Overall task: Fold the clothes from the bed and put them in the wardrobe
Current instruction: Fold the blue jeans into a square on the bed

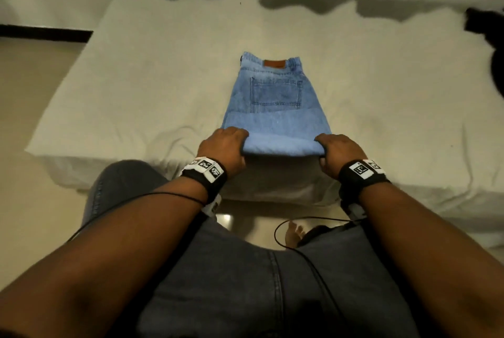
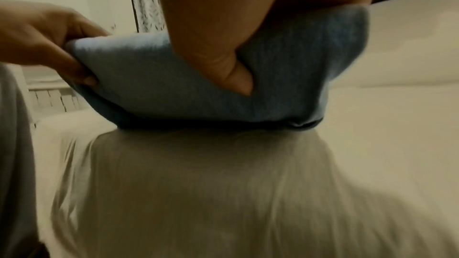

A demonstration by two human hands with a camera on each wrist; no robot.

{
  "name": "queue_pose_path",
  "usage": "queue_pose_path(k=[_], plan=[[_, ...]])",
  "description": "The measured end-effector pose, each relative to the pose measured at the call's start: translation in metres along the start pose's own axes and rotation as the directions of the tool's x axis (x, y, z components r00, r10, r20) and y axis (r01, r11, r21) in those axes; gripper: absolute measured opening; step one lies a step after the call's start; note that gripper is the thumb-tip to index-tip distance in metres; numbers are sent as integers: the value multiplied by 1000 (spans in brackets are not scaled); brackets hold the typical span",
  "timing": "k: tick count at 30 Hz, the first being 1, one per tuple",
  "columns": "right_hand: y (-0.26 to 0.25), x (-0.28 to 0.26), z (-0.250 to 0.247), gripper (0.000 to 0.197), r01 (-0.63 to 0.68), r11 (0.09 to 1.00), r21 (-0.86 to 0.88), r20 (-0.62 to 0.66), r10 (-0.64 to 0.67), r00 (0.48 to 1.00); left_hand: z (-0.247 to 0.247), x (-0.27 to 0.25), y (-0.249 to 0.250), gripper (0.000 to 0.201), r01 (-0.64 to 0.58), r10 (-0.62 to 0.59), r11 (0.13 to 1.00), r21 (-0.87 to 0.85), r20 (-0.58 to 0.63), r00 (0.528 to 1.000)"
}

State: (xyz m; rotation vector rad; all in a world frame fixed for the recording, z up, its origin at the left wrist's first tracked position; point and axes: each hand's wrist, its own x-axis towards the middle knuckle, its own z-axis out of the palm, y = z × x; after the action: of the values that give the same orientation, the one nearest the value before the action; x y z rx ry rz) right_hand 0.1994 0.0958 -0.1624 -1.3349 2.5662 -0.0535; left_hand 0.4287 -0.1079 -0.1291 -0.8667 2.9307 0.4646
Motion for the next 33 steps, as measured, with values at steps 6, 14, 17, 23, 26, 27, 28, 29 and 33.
queue_pose_path(k=[6, 14, 17, 23, 26, 27, 28, 29, 33], plan=[[-8, -27, -67, 24, 82, 993, 86, 166, -96, 981, -68, -6, -28, 42, -160, 156, 987, 9, 189, 970], [-22, -29, -106, 36, 78, 954, 291, 498, -221, 839, -98, 8, -49, 30, -140, 207, 978, -157, 592, 779], [1, 4, -98, 26, 5, 897, 443, 289, -148, 946, -86, 40, -68, 39, -12, 144, 930, -367, 335, 931], [28, 99, -67, 27, -123, 723, 680, -57, 219, 974, -44, 133, -86, 43, 109, -162, 790, -604, -35, 986], [33, 142, -45, 37, -190, 754, 629, -9, 251, 968, -23, 166, -90, 41, 139, -222, 770, -622, -57, 973], [35, 152, -36, 40, -216, 747, 629, -1, 279, 960, -18, 172, -93, 43, 177, -260, 761, -625, -43, 965], [36, 158, -26, 42, -247, 737, 629, 1, 318, 948, -12, 176, -96, 48, 222, -304, 754, -619, -29, 952], [36, 161, -14, 45, -276, 726, 630, 0, 355, 935, -8, 176, -98, 58, 274, -345, 756, -594, -6, 939], [36, 148, 30, 68, -398, 563, 724, 114, 471, 875, 6, 144, -96, 79, 414, -432, 700, -582, 116, 894]])
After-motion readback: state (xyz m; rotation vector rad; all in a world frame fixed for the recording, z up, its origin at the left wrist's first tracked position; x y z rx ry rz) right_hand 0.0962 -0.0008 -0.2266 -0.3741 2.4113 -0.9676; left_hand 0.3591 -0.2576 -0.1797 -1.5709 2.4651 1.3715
